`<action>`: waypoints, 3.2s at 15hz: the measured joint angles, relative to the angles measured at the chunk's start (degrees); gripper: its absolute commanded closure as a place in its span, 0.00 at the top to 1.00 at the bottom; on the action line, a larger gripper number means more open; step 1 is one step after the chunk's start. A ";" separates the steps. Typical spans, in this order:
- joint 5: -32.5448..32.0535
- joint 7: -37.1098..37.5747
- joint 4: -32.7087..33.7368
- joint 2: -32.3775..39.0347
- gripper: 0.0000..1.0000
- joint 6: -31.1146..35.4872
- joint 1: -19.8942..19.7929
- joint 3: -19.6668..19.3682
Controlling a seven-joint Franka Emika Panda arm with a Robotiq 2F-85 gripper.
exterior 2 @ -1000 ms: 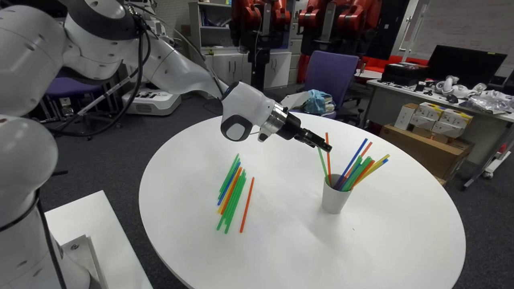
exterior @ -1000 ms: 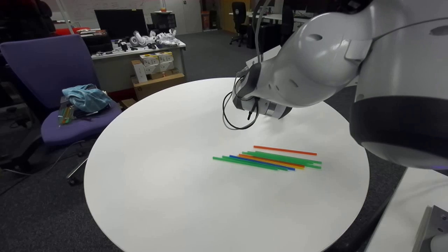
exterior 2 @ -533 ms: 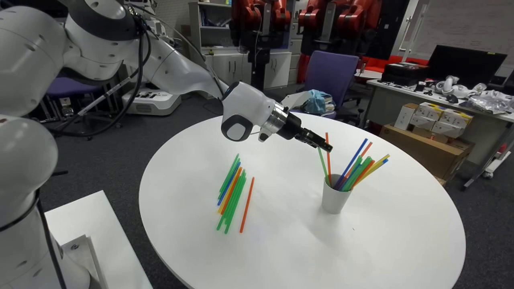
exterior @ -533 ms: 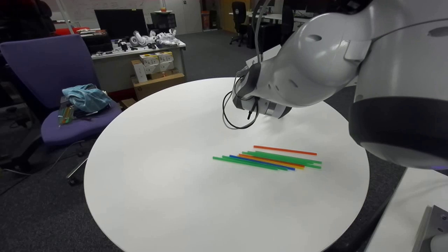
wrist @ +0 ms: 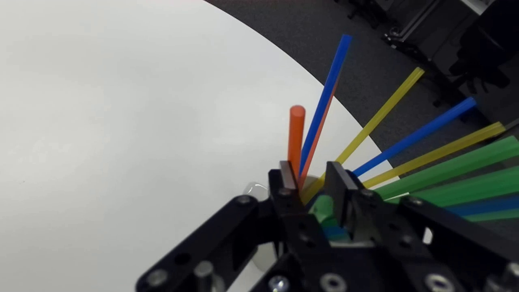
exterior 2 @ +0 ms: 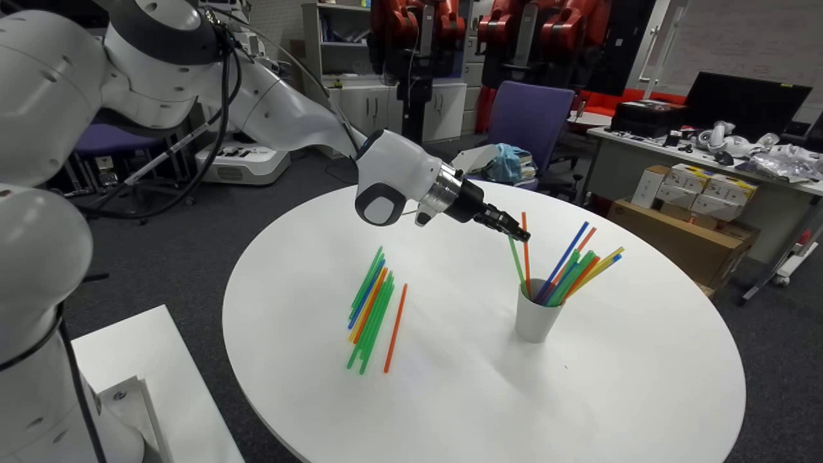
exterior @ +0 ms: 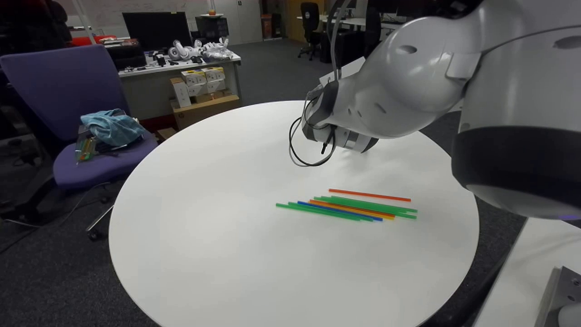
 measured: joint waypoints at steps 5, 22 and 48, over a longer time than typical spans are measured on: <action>0.00 0.00 0.00 0.25 0.00 0.00 0.00 -0.13; -1.83 2.53 -0.38 -0.89 0.00 -11.02 1.19 -8.88; -25.71 9.49 12.25 8.45 0.00 -76.83 4.79 -26.73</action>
